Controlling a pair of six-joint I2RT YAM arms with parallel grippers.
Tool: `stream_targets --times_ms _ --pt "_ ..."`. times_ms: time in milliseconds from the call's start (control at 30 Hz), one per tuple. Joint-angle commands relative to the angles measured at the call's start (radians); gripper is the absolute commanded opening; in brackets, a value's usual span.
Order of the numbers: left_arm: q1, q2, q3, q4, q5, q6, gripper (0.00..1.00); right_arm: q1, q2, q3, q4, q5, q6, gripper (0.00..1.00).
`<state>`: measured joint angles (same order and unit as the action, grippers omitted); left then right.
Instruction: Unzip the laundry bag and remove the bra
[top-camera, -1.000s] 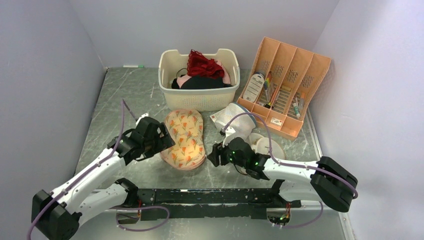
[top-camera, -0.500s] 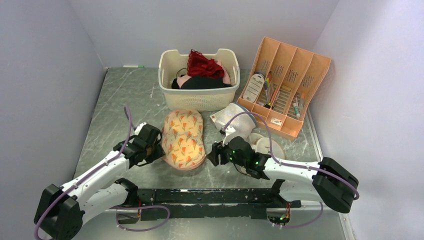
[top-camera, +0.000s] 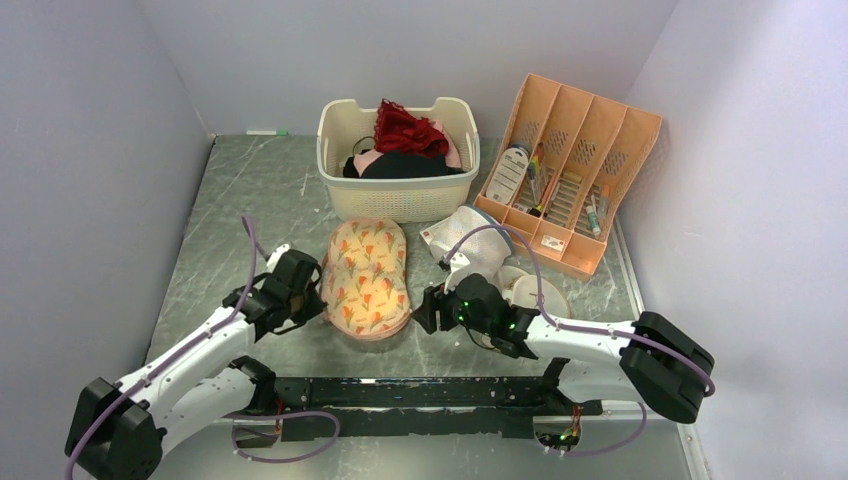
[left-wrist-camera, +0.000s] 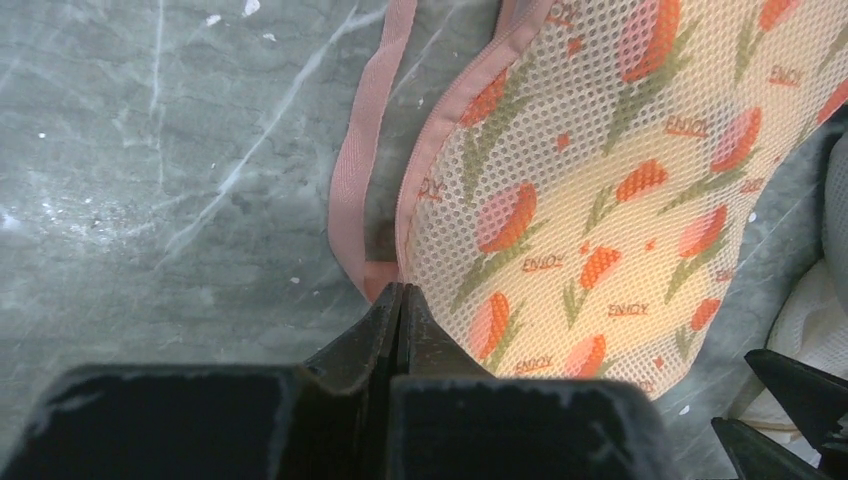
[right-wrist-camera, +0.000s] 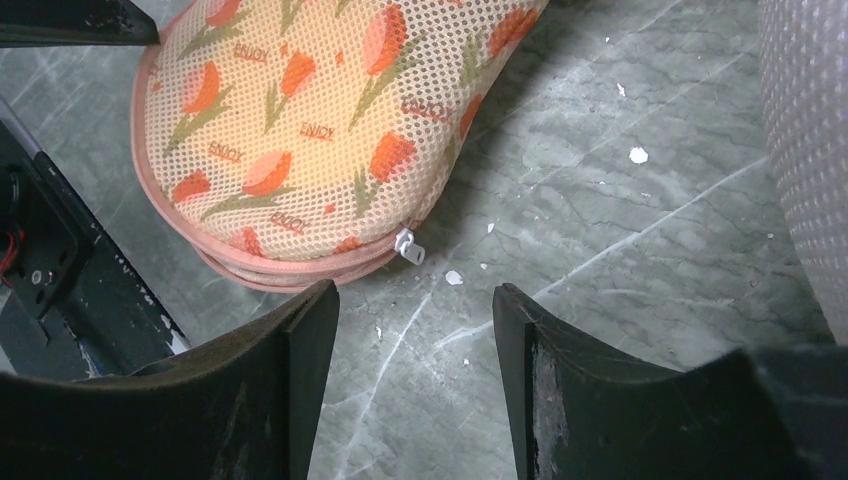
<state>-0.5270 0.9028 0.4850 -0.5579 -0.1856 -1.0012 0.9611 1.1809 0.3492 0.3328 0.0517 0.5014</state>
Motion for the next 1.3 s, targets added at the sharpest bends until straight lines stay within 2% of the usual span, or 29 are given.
stream_targets --times_ms 0,200,300,500,567,667,767,900,1000,1067,1133,1200,1267 --pt "0.008 -0.042 0.068 -0.078 -0.074 -0.018 0.07 -0.005 -0.004 -0.01 0.029 -0.007 0.016 0.58" --pt "0.008 -0.22 0.149 -0.302 -0.183 -0.126 0.07 -0.005 0.016 -0.001 0.042 -0.012 0.022 0.58" --pt "0.007 -0.294 0.181 -0.328 -0.171 -0.127 0.07 -0.006 0.035 0.007 0.067 -0.02 0.03 0.59" --pt "0.007 -0.327 0.29 -0.363 -0.157 -0.036 0.07 -0.007 0.075 0.034 0.087 -0.009 0.053 0.6" --pt "0.007 -0.341 0.321 -0.331 -0.139 0.025 0.07 -0.014 0.111 0.073 0.054 0.021 0.082 0.61" --pt "0.007 -0.361 0.337 -0.18 -0.004 0.143 0.07 -0.025 0.146 0.175 -0.047 0.056 0.075 0.59" --pt "0.007 -0.329 0.33 -0.033 0.192 0.213 0.07 -0.027 0.078 0.187 -0.081 0.104 0.051 0.59" --pt "0.007 -0.229 0.291 0.149 0.468 0.252 0.07 -0.03 -0.127 0.161 -0.172 0.228 0.032 0.6" --pt "-0.002 -0.168 0.223 0.333 0.672 0.212 0.07 -0.031 -0.34 0.143 -0.275 0.336 0.023 0.6" --pt "-0.049 -0.122 0.192 0.427 0.701 0.188 0.07 -0.031 -0.464 0.13 -0.341 0.401 0.019 0.6" --pt "-0.169 -0.066 0.187 0.488 0.635 0.185 0.07 -0.032 -0.578 0.116 -0.398 0.452 0.017 0.6" --pt "-0.381 0.043 0.223 0.49 0.499 0.223 0.07 -0.033 -0.668 0.104 -0.447 0.494 0.017 0.6" --pt "-0.529 0.167 0.285 0.45 0.375 0.26 0.07 -0.033 -0.734 0.096 -0.483 0.524 0.016 0.6"
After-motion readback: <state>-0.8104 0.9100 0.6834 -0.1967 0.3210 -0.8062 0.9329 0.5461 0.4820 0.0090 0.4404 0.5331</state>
